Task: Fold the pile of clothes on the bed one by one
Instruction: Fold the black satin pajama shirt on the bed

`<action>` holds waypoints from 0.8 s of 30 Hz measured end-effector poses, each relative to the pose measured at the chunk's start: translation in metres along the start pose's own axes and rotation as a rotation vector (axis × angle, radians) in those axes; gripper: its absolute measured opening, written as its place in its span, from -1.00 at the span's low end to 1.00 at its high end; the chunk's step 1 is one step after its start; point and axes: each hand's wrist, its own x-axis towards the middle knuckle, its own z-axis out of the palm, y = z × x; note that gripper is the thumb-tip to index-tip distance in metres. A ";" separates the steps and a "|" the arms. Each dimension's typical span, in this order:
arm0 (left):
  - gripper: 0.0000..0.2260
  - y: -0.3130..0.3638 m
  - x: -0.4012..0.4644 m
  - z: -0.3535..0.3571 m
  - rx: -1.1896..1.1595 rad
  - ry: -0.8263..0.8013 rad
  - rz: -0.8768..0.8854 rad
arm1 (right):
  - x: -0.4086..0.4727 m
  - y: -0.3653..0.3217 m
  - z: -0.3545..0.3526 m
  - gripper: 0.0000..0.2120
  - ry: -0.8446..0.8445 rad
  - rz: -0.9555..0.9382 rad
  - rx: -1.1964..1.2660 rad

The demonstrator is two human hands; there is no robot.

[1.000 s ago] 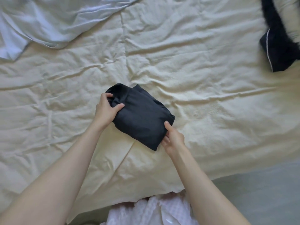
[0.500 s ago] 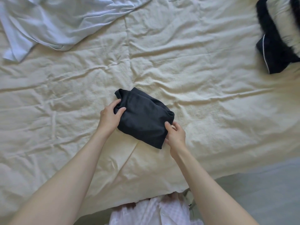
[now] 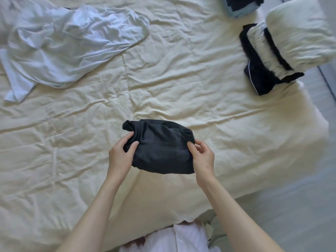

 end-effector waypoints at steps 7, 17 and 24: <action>-0.67 0.069 -0.040 0.040 -0.011 -0.068 0.063 | -0.005 -0.036 -0.081 -0.96 0.001 0.013 0.037; -0.68 0.213 -0.030 0.172 0.084 -0.167 0.113 | 0.072 -0.130 -0.232 -0.96 -0.058 0.014 0.052; -0.68 0.348 0.053 0.271 0.259 -0.190 0.371 | 0.155 -0.228 -0.299 -0.92 -0.070 -0.020 0.225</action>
